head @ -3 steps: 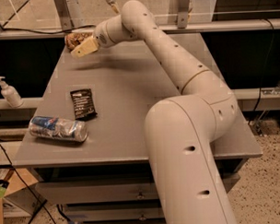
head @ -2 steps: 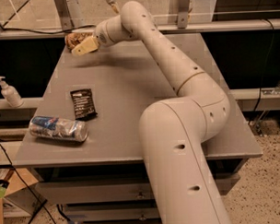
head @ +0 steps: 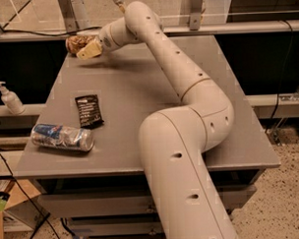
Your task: Move orange can near redbull can
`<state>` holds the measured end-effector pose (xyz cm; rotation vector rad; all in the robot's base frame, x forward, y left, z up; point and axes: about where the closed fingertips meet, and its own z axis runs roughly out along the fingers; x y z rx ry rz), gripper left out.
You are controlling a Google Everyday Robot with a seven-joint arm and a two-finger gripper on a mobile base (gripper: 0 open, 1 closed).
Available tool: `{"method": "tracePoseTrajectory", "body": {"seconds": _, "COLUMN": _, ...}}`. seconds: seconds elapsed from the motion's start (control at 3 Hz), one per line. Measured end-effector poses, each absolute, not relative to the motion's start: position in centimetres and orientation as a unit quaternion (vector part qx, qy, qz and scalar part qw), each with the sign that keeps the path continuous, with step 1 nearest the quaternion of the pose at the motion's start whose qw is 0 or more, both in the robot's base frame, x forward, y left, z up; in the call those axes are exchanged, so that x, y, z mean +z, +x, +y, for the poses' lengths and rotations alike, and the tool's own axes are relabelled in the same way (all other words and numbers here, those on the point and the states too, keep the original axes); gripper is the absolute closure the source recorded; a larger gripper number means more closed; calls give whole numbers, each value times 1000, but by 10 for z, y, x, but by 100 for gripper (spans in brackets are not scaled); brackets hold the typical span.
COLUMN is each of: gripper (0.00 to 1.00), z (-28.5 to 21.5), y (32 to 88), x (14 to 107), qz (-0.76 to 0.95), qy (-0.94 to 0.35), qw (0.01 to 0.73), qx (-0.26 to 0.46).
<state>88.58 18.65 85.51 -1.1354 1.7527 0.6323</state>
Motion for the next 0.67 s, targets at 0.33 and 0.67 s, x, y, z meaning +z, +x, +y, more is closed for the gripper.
{"method": "tracePoseTrajectory", "body": {"seconds": 0.33, "gripper": 49, "z": 183, "y": 888, "x": 857, "qz": 715, "qy": -462, "qw": 461, "qx": 250}}
{"method": "tracePoseTrajectory", "body": {"seconds": 0.67, "gripper": 72, "z": 174, "y": 890, "x": 868, "qz": 714, "qy": -460, "qw": 469, "qx": 240}}
